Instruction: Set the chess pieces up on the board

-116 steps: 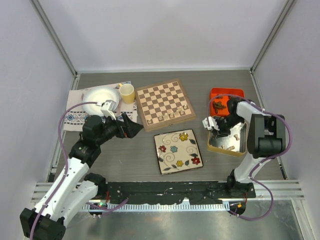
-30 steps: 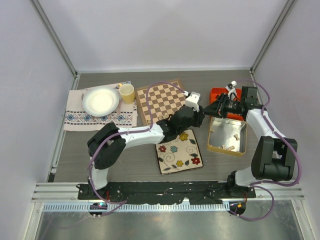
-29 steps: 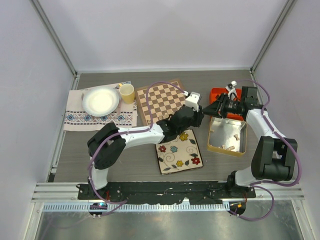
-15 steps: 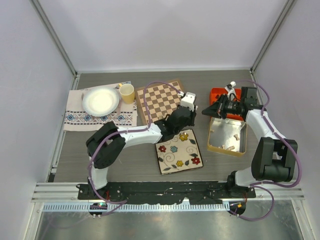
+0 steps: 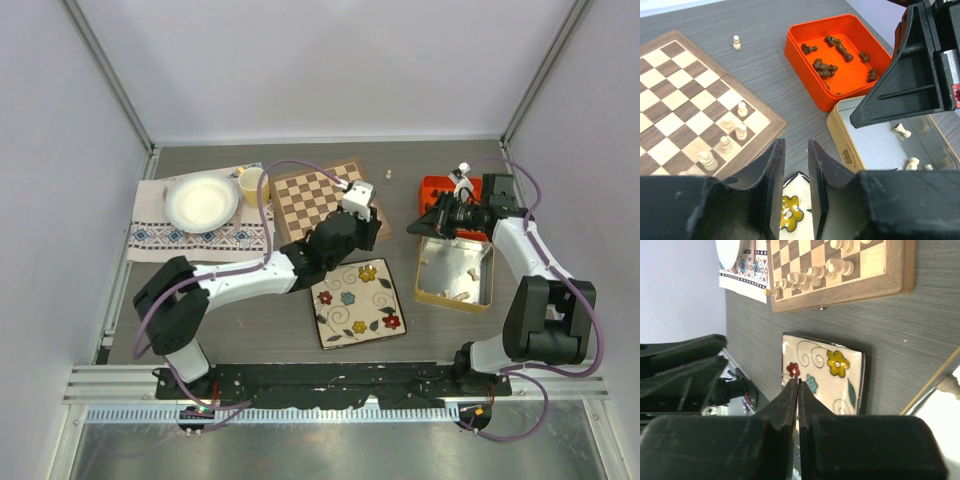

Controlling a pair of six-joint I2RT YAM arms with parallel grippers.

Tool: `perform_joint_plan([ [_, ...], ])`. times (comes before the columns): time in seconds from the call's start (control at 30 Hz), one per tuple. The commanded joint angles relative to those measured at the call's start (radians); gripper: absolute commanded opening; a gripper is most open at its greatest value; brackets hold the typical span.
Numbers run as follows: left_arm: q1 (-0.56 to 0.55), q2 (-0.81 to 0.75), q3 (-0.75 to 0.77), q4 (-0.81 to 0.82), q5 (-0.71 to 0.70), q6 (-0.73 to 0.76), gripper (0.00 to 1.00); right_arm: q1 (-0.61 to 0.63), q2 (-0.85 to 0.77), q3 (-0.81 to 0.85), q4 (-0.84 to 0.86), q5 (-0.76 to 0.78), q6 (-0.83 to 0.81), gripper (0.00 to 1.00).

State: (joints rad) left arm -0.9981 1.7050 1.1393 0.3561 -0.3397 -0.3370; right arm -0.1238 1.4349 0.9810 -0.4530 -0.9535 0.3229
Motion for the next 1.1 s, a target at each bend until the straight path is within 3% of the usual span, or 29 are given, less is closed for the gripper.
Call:
perform_joint_plan([
  [0.0, 0.018, -0.129, -0.049, 0.020, -0.001, 0.041, 0.31, 0.000, -0.014, 0.082, -0.029, 0.079, -0.143, 0.11],
  [0.1, 0.030, -0.204, -0.091, -0.012, 0.002, 0.047, 0.43, 0.000, -0.005, 0.123, -0.046, 0.143, -0.231, 0.14],
  [0.27, 0.064, -0.327, -0.147, -0.118, 0.022, 0.052, 0.75, 0.026, 0.065, 0.243, -0.076, 0.274, -0.378, 0.26],
  [0.43, 0.088, -0.473, -0.191, -0.258, 0.028, 0.062, 0.95, 0.105, 0.256, 0.419, -0.127, 0.462, -0.513, 0.36],
  [0.77, 0.124, -0.816, -0.268, -0.672, -0.015, 0.122, 1.00, 0.257, 0.630, 0.878, -0.188, 0.728, -0.541, 0.42],
  [1.07, 0.138, -0.958, -0.277, -0.890, -0.173, 0.259, 1.00, 0.294, 0.903, 1.260, -0.251, 0.832, -0.499, 0.43],
])
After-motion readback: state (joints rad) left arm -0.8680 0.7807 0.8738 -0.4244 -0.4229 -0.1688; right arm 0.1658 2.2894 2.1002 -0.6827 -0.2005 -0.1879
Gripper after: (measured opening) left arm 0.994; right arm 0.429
